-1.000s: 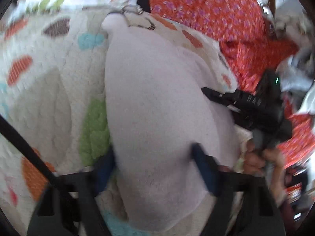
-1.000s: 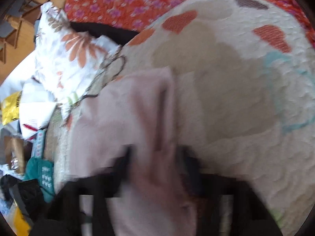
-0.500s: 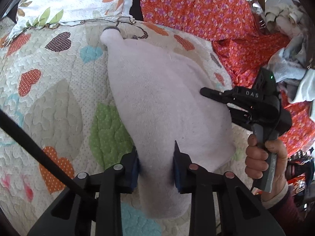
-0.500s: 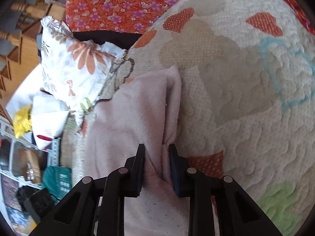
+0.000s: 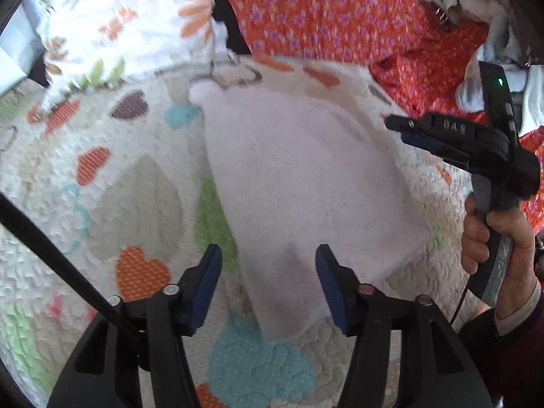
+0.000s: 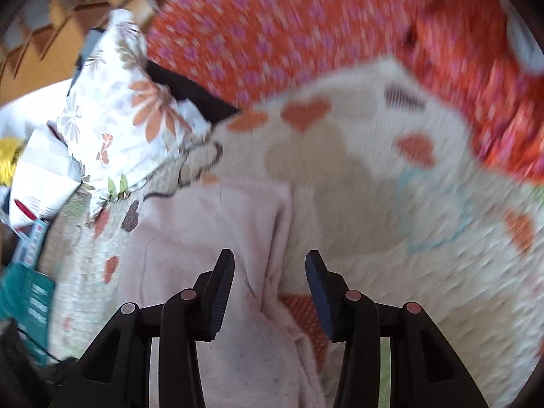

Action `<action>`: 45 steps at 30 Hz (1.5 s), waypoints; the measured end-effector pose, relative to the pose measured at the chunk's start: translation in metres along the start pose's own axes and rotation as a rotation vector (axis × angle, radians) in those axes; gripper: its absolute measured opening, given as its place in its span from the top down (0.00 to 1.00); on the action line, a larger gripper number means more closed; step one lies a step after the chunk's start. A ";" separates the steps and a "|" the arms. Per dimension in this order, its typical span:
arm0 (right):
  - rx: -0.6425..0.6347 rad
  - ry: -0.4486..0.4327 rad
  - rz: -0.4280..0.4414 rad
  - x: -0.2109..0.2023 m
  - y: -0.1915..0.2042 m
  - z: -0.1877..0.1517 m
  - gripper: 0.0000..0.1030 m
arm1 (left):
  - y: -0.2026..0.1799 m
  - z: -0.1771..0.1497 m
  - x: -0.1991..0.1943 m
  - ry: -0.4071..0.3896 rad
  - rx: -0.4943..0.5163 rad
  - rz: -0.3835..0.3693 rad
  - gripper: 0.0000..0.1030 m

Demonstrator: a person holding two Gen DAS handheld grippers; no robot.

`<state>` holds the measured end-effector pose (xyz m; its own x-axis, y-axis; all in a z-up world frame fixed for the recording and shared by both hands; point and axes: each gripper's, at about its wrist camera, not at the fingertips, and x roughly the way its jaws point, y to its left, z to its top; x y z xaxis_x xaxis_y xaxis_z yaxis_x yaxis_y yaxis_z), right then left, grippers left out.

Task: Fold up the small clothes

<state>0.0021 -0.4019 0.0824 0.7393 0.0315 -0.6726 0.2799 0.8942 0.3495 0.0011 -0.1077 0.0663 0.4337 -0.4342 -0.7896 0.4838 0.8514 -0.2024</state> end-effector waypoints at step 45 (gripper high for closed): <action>-0.045 0.130 -0.029 -0.040 0.007 -0.087 0.47 | 0.019 -0.090 -0.025 -0.068 -0.195 0.253 0.00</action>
<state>-0.0788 -0.3575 0.0550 0.6445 0.0604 -0.7622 0.2703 0.9145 0.3010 -0.0690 -0.0537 0.0297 0.5744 -0.2149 -0.7899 0.2021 0.9723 -0.1176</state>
